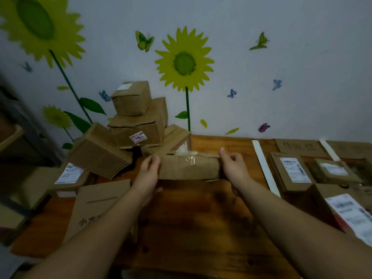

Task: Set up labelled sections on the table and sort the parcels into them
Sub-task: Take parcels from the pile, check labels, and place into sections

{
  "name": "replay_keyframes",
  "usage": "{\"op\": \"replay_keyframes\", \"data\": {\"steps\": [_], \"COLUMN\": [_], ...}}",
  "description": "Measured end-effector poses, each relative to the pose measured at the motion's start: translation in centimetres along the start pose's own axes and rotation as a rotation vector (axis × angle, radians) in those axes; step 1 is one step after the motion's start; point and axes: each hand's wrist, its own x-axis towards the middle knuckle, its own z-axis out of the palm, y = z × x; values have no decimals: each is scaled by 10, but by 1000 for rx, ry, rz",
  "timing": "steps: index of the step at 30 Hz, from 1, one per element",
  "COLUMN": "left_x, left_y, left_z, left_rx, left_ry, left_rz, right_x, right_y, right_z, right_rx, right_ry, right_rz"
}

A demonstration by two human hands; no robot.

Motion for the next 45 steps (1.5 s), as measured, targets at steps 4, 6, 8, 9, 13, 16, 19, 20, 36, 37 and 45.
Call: {"op": "replay_keyframes", "data": {"steps": [4, 6, 8, 9, 13, 16, 19, 20, 36, 37, 45], "left_x": [-32, -45, -57, -63, -90, -114, -137, -144, -312, -322, -354], "left_y": [35, 52, 65, 71, 93, 105, 113, 113, 57, 52, 40], "left_z": [1, -2, -5, -6, -3, 11, 30, 38, 367, 386, 510], "left_rx": [-158, -149, -139, -153, -249, -222, -163, -148, -109, -105, -4], "left_ry": [26, 44, 27, 2, -141, -228, -261, -280, -757, -788, -980], "left_rz": [169, 261, 336, 361, 486, 592, 668, 684, 731, 715, 674], "right_x": [-41, -63, -84, -95, -127, -143, -158, -162, -249, -254, -251], "right_y": [-25, -36, -46, -52, -70, -82, -91, -93, -27, -20, 19], "right_z": [-13, -23, -34, -39, -60, -84, -118, -131, -482, -501, -615], "right_rx": [3, 41, 59, 62, 132, 157, 143, 160, 58, 45, -2], "right_ry": [65, 73, 80, 88, 131, 147, 157, 167, 634, 668, 853], "right_rz": [-180, -240, -289, -323, -443, -544, -654, -672, -670, -658, -593]}}
